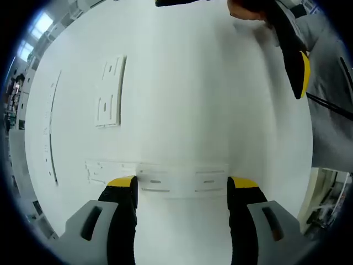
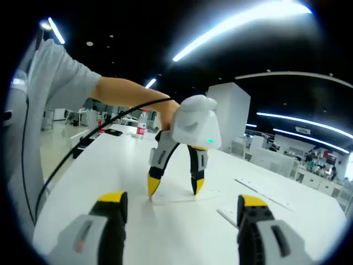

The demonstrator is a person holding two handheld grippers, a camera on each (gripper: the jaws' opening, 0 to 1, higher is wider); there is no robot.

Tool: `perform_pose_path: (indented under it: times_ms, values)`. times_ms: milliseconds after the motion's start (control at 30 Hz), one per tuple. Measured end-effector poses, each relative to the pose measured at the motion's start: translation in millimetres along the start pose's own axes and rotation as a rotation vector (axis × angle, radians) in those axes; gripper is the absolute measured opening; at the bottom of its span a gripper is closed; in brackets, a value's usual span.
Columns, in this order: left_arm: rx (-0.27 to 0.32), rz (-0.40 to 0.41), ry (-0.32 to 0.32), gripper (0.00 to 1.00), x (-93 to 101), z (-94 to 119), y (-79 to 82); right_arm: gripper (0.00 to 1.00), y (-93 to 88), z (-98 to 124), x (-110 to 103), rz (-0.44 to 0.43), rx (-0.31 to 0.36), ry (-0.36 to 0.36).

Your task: Locate the socket holder cover, grip the socket holder cover, clip it into the socket holder slot.

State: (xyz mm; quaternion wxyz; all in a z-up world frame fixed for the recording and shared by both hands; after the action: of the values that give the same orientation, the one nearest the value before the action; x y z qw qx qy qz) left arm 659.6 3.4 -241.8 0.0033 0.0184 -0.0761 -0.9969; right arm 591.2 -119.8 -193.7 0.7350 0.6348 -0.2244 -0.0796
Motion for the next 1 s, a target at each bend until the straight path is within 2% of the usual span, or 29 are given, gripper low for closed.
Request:
perform_pose_path:
  times_ms: [1000]
  values:
    - [0.006,0.034,0.006,0.65,-10.7,-0.1,0.5,0.82,-1.3,-0.5,0.4,0.001,-0.006,0.002]
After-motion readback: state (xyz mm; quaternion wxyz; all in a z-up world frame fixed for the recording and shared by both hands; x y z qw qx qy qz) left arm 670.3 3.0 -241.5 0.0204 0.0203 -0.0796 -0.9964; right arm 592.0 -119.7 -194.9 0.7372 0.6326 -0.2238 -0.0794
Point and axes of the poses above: the point that each gripper's makers call its tool centre point, and the gripper's own axes: z roughly backward along the fingers, x roughly to its right, y roughly out of its top, the point moved 4 cm from there along z, roughly backward along the fingers, and after that the axes turned 2 degrees about x, right-handed, at the moved point
